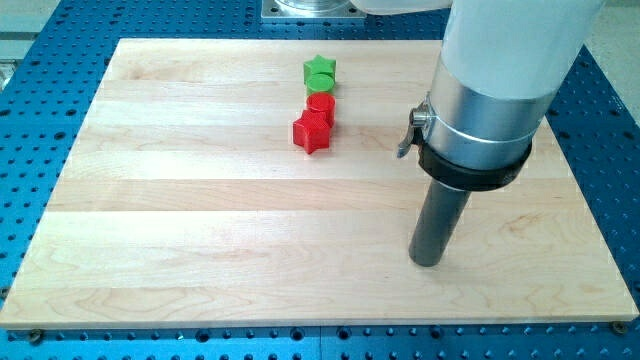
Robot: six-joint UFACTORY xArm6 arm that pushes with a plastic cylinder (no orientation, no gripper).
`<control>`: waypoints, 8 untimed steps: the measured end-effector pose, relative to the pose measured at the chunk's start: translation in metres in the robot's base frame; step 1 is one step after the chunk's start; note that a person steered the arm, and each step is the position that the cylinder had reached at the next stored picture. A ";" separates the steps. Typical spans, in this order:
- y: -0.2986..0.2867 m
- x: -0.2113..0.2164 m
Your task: Separate the green circle from the red blocks and green star
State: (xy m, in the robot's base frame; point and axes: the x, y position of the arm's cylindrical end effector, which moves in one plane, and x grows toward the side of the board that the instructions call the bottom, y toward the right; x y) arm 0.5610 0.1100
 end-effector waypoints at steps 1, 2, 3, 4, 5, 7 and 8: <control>0.000 0.000; -0.022 -0.033; -0.032 -0.092; -0.033 -0.117; -0.033 -0.119; -0.050 -0.123; -0.040 -0.163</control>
State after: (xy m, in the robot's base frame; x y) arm 0.3982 0.0698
